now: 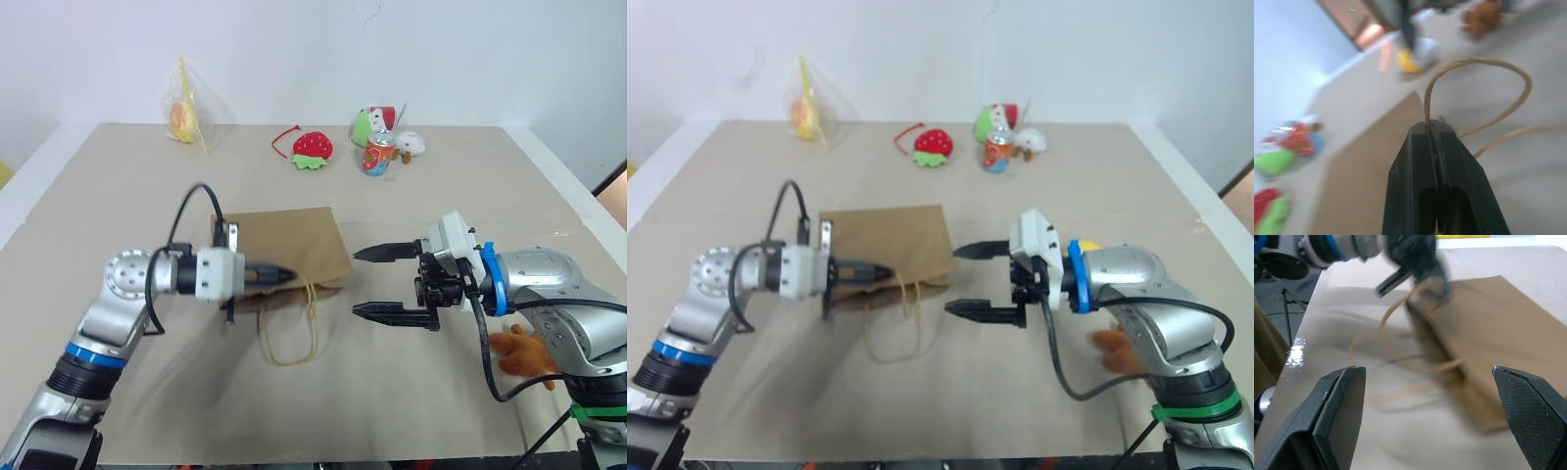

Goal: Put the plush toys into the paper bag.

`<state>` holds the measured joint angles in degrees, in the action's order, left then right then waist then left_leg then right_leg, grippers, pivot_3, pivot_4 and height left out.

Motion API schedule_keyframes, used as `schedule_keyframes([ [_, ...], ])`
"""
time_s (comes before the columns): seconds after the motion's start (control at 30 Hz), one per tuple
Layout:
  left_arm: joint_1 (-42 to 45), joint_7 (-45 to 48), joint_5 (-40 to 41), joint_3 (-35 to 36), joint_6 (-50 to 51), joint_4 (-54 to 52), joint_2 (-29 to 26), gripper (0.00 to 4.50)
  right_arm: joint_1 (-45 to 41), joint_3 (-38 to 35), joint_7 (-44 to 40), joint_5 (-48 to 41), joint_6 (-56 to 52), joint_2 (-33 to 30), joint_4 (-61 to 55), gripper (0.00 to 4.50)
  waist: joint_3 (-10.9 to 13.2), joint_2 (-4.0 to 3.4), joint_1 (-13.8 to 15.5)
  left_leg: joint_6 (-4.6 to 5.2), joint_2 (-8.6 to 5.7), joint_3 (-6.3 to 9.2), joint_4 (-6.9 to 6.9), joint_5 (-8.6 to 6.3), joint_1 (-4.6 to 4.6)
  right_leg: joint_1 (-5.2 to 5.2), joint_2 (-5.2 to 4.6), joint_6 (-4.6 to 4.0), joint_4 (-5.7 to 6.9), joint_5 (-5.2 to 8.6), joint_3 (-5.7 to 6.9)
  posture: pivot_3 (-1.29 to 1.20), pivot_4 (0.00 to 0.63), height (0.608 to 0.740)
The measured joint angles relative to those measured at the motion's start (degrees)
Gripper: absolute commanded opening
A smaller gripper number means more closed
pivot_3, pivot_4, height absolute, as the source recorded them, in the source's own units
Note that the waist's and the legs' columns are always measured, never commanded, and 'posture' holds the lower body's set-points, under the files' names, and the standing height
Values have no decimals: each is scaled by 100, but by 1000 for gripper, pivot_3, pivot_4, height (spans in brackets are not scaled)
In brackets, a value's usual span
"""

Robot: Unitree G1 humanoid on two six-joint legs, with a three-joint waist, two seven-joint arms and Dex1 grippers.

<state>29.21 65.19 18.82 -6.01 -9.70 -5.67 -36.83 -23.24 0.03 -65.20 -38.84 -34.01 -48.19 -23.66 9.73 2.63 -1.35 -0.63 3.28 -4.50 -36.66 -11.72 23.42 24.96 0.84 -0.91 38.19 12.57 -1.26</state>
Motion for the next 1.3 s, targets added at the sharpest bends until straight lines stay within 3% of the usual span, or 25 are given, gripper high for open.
schedule_keyframes([
  [0.1,55,-185,4,2,192,-12,116,0,-4,16,34,-140,-193,37,-94,3929,0,0,2,0,-1,2,0,0,1,0,-1,1,0,0,0,0,150,740],
  [0.3,64,-506,-26,9,403,-134,288,0,-52,349,352,-29,-261,467,-116,1678,0,0,3,-1,2,7,-1,1,0,-3,2,1,1,0,-3,0,150,740],
  [0.33,66,-558,-26,10,425,-144,325,0,-53,401,394,-25,-276,509,-119,1678,0,0,3,-1,1,7,-1,1,1,-3,2,1,1,0,-3,0,150,740],
  [0.37,67,-667,-22,27,530,-181,388,0,-52,471,457,0,-306,562,-119,1095,0,0,3,-1,0,7,-1,1,1,-3,2,1,1,0,-4,0,150,740],
  [0.47,98,-915,-13,106,729,-235,472,0,-53,528,671,132,-306,737,-141,48,0,0,1,-1,-1,5,-2,1,1,-2,1,2,1,-1,-5,0,150,740],
  [1.3,25,-1781,-40,207,1273,-761,860,0,-914,1370,2399,1870,264,2642,1158,48,-1,1,2,-3,1,3,-1,2,5,2,6,4,2,-5,-12,0,150,740],
])
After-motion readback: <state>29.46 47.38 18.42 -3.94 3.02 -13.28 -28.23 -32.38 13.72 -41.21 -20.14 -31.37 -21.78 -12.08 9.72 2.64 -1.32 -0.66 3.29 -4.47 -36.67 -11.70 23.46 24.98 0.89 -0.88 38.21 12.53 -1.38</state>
